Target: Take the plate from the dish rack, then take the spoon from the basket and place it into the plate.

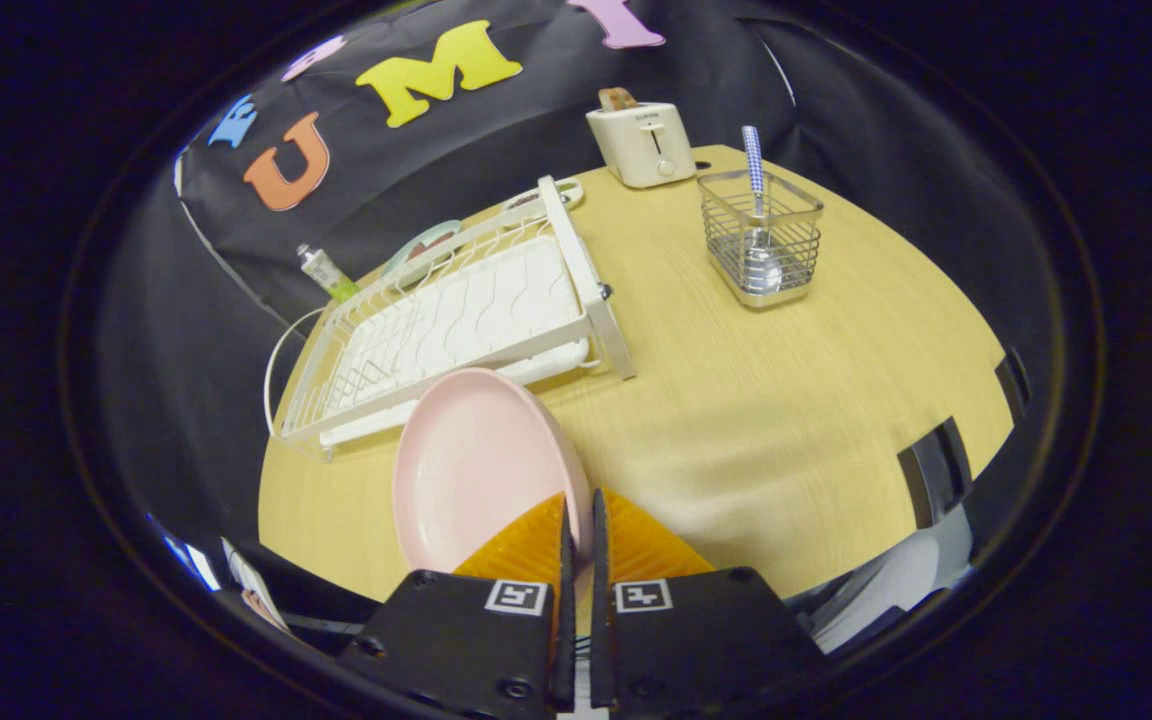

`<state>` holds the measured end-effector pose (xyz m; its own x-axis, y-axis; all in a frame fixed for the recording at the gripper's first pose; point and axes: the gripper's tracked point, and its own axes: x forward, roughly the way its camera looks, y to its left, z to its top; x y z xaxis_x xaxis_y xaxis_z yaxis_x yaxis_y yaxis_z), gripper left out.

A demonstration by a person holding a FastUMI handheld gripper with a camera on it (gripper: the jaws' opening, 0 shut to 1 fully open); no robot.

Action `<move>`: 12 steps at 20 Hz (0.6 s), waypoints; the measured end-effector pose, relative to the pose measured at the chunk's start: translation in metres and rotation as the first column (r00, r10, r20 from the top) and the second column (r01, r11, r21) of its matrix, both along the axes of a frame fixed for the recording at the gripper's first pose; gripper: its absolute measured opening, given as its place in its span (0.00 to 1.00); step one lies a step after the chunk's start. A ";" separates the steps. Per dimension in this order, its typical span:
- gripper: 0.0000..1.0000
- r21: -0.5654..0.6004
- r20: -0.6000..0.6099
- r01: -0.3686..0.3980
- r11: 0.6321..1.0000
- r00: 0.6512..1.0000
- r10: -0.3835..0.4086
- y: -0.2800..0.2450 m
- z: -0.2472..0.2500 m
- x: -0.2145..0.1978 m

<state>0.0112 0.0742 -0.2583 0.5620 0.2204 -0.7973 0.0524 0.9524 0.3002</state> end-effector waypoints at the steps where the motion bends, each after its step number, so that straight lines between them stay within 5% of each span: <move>1: 0.13 -0.004 0.004 -0.004 1.000 1.000 0.004 -0.002 -0.002 0.000; 6: 0.23 0.038 0.107 -0.019 0.999 0.994 0.015 -0.006 0.010 0.008; 9: 0.91 -0.032 0.174 -0.026 0.999 0.984 0.031 -0.024 0.022 0.011; 12: 0.94 -0.069 0.204 -0.015 0.998 0.979 0.029 -0.034 0.034 0.010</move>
<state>0.0211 0.0400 -0.2246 0.7106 0.1846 -0.6790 -0.0247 0.9709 0.2382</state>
